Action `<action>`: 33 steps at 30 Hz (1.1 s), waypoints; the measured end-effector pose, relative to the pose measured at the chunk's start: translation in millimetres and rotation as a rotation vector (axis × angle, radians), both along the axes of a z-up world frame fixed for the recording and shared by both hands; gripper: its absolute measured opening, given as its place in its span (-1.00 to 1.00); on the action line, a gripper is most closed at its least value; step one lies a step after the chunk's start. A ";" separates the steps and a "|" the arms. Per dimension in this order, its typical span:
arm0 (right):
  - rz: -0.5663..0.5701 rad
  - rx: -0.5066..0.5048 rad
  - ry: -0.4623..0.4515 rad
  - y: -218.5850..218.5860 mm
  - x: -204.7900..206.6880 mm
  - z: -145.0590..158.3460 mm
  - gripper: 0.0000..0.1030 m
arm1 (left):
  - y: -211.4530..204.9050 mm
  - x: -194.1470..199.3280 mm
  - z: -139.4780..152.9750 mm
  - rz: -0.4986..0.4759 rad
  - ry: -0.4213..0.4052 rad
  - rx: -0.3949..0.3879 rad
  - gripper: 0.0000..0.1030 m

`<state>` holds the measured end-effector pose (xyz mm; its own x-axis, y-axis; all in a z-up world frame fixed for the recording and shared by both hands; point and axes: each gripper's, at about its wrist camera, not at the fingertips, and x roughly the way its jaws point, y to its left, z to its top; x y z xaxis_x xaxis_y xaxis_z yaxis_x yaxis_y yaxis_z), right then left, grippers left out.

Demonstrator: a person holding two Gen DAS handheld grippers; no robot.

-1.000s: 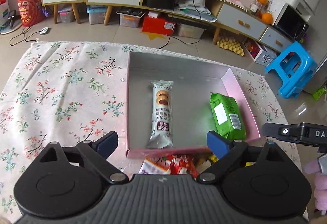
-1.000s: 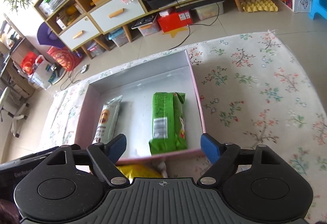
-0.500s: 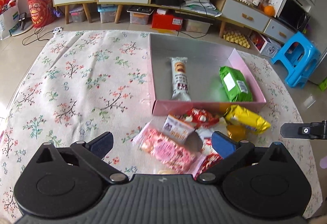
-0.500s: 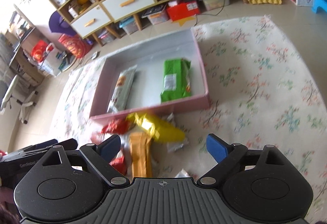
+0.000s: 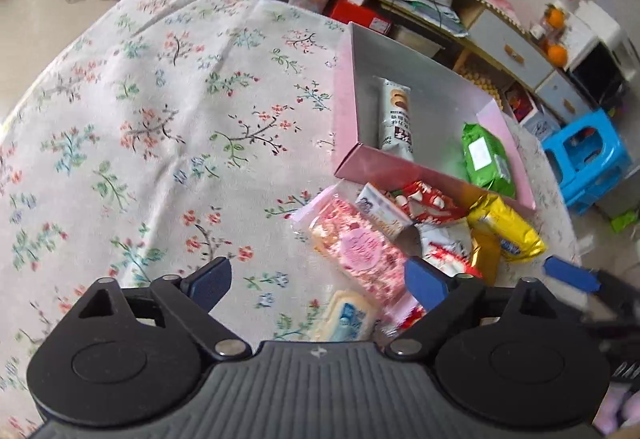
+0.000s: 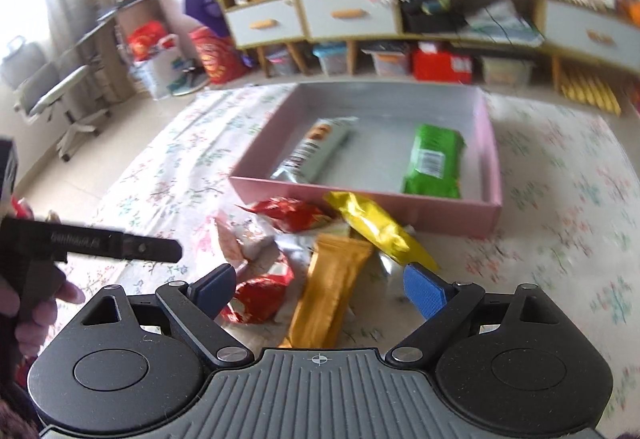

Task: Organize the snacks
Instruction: 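Grasp the pink candy bag with left tool while right tool grasps red wrapper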

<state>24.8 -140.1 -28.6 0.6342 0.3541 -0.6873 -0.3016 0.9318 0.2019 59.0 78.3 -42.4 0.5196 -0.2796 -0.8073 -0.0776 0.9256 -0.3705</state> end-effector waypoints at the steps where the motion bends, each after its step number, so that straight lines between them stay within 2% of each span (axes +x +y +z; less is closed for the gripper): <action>1: 0.007 -0.001 -0.008 3.3 1.1 -0.7 0.80 | -0.9 1.2 -0.1 0.010 0.008 -0.028 0.68; 4: 0.038 0.009 -0.037 12.2 3.8 -0.3 0.80 | -5.6 6.3 -1.7 0.031 0.035 -0.108 0.48; 8: 0.103 -0.007 -0.088 24.2 7.4 1.5 0.74 | -8.0 12.1 -6.8 0.085 0.065 -0.153 0.23; 11: 0.125 -0.008 -0.098 30.3 14.3 1.4 0.52 | -8.9 16.1 -12.5 0.122 0.088 -0.173 0.02; 13: 0.124 -0.001 -0.089 31.6 21.4 -0.5 0.23 | -9.4 18.4 -14.9 0.137 0.100 -0.191 -0.11; 18: 0.120 -0.014 -0.060 35.3 37.5 -9.9 -0.04 | -9.0 19.4 -16.9 0.165 0.111 -0.199 -0.18; 23: 0.120 -0.030 -0.049 43.4 49.6 -16.3 -0.18 | -11.2 22.2 -19.3 0.167 0.125 -0.199 -0.29; 27: 0.141 -0.030 -0.051 49.9 52.7 -18.4 -0.39 | -7.9 23.5 -19.8 0.188 0.124 -0.201 -0.28; 33: 0.143 -0.031 -0.058 52.9 52.4 -15.5 -0.58 | -4.2 22.9 -16.3 0.160 0.115 -0.184 -0.34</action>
